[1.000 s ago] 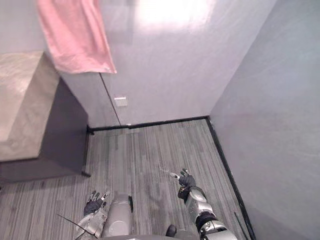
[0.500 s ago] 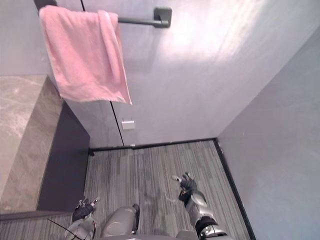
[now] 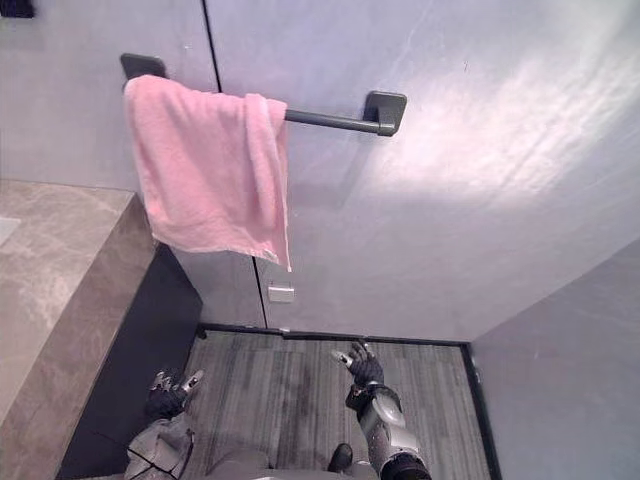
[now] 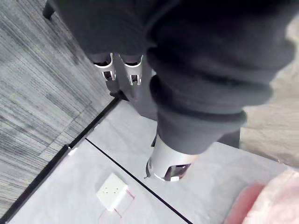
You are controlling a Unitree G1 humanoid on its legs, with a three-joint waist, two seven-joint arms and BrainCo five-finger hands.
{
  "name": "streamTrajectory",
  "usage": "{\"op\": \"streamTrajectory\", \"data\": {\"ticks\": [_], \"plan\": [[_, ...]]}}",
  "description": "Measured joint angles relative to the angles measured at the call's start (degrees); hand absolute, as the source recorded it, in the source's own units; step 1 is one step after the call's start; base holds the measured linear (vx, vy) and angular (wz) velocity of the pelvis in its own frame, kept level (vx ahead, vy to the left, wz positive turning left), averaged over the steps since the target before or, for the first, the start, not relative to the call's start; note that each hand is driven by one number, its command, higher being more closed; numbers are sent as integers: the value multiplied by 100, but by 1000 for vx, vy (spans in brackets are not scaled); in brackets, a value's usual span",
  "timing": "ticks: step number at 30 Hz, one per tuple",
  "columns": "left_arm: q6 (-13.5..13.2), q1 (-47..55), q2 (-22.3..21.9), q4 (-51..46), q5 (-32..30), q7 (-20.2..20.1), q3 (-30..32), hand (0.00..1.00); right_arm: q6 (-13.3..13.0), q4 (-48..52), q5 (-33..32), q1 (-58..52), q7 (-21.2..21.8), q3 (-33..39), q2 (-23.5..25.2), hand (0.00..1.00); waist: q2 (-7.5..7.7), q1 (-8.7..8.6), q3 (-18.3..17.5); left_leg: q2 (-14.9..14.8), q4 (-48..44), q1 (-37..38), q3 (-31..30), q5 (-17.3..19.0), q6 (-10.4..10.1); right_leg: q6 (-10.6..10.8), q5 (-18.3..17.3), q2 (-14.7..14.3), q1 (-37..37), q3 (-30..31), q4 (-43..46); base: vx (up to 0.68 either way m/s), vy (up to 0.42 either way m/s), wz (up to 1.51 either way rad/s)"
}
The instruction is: Organize washtable
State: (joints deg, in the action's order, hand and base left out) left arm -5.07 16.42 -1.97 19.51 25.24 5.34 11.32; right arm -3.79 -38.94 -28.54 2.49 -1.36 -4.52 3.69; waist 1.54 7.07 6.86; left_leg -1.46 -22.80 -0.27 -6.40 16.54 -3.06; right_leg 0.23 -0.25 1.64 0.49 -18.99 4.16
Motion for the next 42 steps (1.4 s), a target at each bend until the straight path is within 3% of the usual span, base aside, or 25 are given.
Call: {"op": "streamTrajectory", "data": {"ticks": [6, 7, 8, 13, 15, 16, 17, 19, 26, 29, 38, 42], "plan": [[16, -13, 51, -877, -13, -1, -22, 0, -32, 573, -138, 102, -21, -49, -43, 0, 58, 27, -4, -123, -801, -322, 78, -19, -82, -91, -6, -160, 215, 43, -241, 116, -53, 0], [16, -14, 176, -1245, -49, -9, -21, 0, -38, 616, -164, 150, -33, 11, -55, 0, 73, 94, 14, -192, -652, -386, 167, 117, 43, -91, -5, -141, 217, 119, -242, 29, 73, -21], [10, -80, 417, -1528, -140, -37, 12, 0, -40, 614, -182, 192, -58, 121, -63, 0, 58, 91, -5, -298, -85, -251, 175, 54, 9, -88, -7, -202, 208, 153, -270, 24, 87, -22], [-35, -590, 1745, -2095, -476, -98, 292, 0, -29, 591, -188, 167, -53, 110, -76, 0, 328, 66, -201, -79, 772, -19, 205, -211, 79, 43, 140, -21, 103, 230, -572, 30, 74, 1], [-42, -711, 2269, -2346, -577, -195, 369, 0, -33, 529, -193, 183, 27, 115, -94, 0, 283, 74, -203, -4, 935, 85, 216, -322, 31, 60, 151, 52, 135, 277, -584, 4, 48, -1], [-63, -802, 2600, -2524, -577, -285, 505, 0, -34, 400, -192, 218, 63, 110, -106, 0, 369, 101, -268, 7, 1005, 122, 245, -361, 30, 76, 163, 56, 132, 333, -592, -1, 22, -7], [-63, -806, 2613, -2532, -577, -288, 509, 0, -34, 393, -192, 218, 63, 110, -106, 0, 370, 102, -269, 7, 1007, 122, 246, -362, 30, 77, 164, 56, 131, 334, -593, 1, 10, -7], [-203, -1108, 3220, -2731, -576, -379, 743, 0, -18, 71, -191, 188, 163, 69, -203, 0, 339, 157, -290, 8, 1037, 115, 249, -378, 25, 51, 194, 59, 131, 350, -649, 0, 0, 0], [-314, -1158, 3416, -3352, -647, -411, 774, 0, -11, -342, -165, 155, 287, -9, -438, 0, 336, 150, -317, -11, 1107, 108, 264, -456, -65, -16, 281, 34, 140, 419, -748, -31, -19, -4], [-355, -1159, 3416, -3577, -821, -386, 784, 0, -12, -484, -156, 156, 288, 2, -478, 0, 329, 162, -319, -49, 1231, 113, 251, -491, -10, -67, 319, -14, 117, 430, -780, -59, -29, 1], [-450, -1489, 3454, -3511, -925, -92, 1098, 0, -10, -536, -110, 87, 297, 11, -498, 0, 331, 193, -334, -61, 1313, 26, 192, -510, 21, -124, 499, -110, 84, 476, -971, -66, -14, -1], [-459, -1714, 3733, -3058, -735, 14, 1158, 0, 0, -522, -104, -12, 299, 6, -530, 0, 352, 187, -349, -71, 1386, -37, 191, -576, 21, -166, 542, -129, -23, 493, -971, -21, -3, -1]]}}
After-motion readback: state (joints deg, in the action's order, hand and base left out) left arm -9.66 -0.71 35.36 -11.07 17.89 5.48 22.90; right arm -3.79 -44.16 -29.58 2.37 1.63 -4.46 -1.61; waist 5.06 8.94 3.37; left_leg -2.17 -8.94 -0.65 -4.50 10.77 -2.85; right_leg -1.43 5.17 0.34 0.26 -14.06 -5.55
